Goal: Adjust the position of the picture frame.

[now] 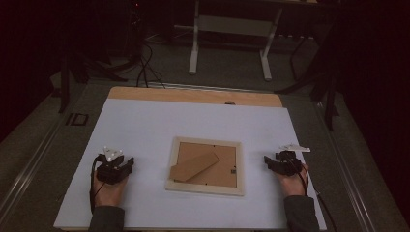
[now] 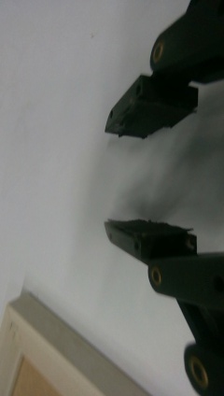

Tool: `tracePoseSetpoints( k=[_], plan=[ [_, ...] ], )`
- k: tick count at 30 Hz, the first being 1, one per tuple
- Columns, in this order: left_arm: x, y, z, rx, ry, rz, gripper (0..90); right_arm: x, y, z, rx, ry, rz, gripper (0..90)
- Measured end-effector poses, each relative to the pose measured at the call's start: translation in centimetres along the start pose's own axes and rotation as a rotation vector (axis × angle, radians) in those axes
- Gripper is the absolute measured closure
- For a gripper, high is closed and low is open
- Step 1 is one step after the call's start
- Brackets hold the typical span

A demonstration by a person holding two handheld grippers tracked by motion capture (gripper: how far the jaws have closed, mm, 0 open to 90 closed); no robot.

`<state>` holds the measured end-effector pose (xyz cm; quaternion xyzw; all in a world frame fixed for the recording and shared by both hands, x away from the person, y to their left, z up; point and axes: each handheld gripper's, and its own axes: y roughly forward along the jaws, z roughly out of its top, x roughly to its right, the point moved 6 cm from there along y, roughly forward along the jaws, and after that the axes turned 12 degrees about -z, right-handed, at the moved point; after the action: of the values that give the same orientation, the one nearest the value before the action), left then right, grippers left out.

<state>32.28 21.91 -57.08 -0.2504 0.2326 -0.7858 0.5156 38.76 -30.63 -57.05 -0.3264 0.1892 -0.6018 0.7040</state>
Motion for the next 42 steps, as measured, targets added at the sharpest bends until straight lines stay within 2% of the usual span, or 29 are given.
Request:
tracePoseSetpoints(
  k=[2,4,5,6,8,9,10,11,16,22,27,28,29,31,36,42],
  plan=[
    [0.4,-0.2,0.1,0.007,0.002,-0.028,60.1,-0.1,-0.3,0.2,0.011,-0.01,0.007,47.9],
    [0.5,-0.5,0.2,0.008,-0.024,-0.066,58.4,-0.2,-0.6,0.3,0.019,-0.014,0.015,48.0],
    [0.5,-0.5,0.2,0.008,-0.024,-0.066,58.3,-0.2,-0.6,0.3,0.019,-0.014,0.015,48.0],
    [0.6,-0.7,0.2,0.013,-0.038,-0.099,58.3,-0.3,-0.7,0.4,0.024,-0.014,0.019,47.9],
    [0.8,-1.1,0.3,0.02,-0.034,-0.126,59.0,-0.5,-1.0,0.6,0.029,-0.016,0.025,47.6],
    [0.8,-1.1,0.3,0.02,-0.034,-0.126,59.6,-0.5,-1.0,0.6,0.029,-0.016,0.025,47.6],
    [1.1,-1.4,0.2,0.025,-0.021,-0.157,59.6,-0.6,-1.0,0.6,0.029,-0.015,0.03,47.3],
    [1.3,-1.5,0.3,0.029,-0.022,-0.176,63.1,-0.7,-1.3,0.9,0.04,-0.008,0.041,47.0],
    [2.1,-2.1,0.6,0.08,-0.023,-0.262,67.0,-1.0,-2.1,1.5,0.072,0.004,0.065,48.2],
    [3.5,-2.3,0.6,0.047,0.03,-0.315,73.8,-1.4,-2.7,1.8,0.091,0.025,0.09,57.4],
    [4.5,-2.4,0.6,0.033,0.079,-0.366,89.8,-1.9,-3.0,1.8,0.103,0.022,0.108,76.3],
    [4.7,-2.3,0.6,0.027,0.093,-0.377,90.0,-2.0,-3.0,1.8,0.107,0.017,0.113,80.2],
    [4.7,-2.3,0.6,0.027,0.093,-0.377,90.0,-2.0,-3.0,1.8,0.107,0.017,0.113,80.2],
    [5.6,-2.2,0.3,0.005,0.132,-0.409,90.0,-2.6,-3.1,1.8,0.11,0.004,0.122,88.6],
    [6.7,-1.9,0.0,-0.016,0.165,-0.436,90.0,-3.9,-2.9,1.4,0.093,-0.021,0.153,89.7],
    [7.0,-1.4,-0.2,-0.029,0.176,-0.432,90.0,-4.8,-2.8,0.9,0.075,-0.026,0.175,89.7]
  ],
)
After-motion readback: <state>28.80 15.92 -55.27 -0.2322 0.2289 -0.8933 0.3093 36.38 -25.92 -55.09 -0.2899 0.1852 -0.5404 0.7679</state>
